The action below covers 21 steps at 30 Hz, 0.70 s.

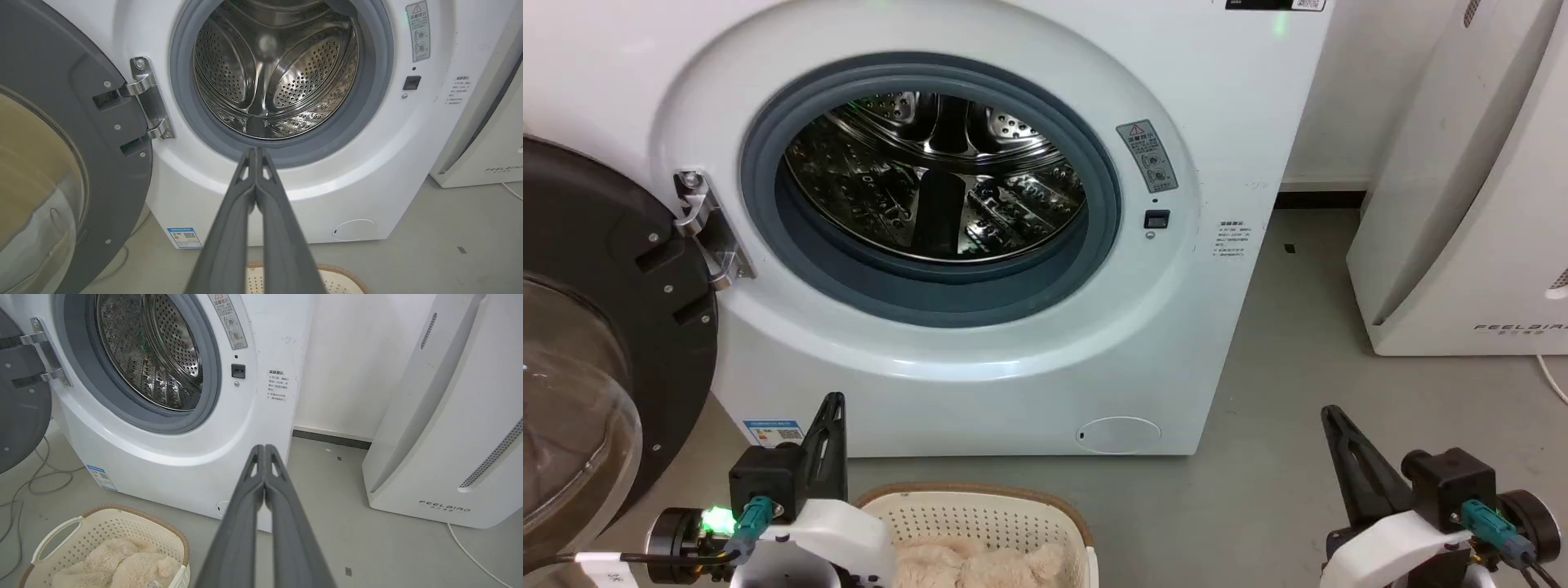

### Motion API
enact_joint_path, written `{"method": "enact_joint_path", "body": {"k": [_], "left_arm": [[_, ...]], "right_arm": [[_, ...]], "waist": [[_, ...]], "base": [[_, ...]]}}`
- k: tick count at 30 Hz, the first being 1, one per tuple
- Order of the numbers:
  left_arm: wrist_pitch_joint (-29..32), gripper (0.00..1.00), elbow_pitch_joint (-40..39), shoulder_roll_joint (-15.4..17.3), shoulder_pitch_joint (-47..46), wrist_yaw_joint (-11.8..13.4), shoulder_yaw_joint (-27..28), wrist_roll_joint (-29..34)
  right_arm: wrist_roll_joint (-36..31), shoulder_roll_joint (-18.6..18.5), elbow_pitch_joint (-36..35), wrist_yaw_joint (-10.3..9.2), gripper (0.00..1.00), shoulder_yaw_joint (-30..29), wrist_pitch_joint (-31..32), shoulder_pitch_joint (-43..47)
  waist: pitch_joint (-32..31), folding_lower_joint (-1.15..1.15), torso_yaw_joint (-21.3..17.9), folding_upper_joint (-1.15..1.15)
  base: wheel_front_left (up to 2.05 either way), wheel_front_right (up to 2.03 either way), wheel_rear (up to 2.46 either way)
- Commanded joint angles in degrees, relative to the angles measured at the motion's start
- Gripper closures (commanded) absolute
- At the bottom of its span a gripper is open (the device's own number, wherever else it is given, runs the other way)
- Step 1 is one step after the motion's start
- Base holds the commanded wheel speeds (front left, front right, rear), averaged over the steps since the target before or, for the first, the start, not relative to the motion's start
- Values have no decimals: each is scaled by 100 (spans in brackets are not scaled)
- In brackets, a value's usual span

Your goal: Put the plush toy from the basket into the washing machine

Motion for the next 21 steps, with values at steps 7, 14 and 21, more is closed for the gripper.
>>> {"method": "enact_joint_path", "body": {"k": [7, 14, 21], "left_arm": [[2, 100, -24, 1, 72, -25, -3, 15], [2, 100, -24, 1, 72, -25, -3, 15], [-8, 0, 8, 0, -1, 11, -3, -5]], "right_arm": [[-44, -1, -16, -5, 100, -3, 9, -81], [-44, -1, -16, -5, 100, -3, 9, -81], [13, 0, 0, 0, 0, -8, -9, 2]], "waist": [[0, 0, 0, 0], [0, 0, 0, 0], [1, 0, 0, 0]], "base": [[0, 0, 0], [0, 0, 0], [0, 0, 0]]}}
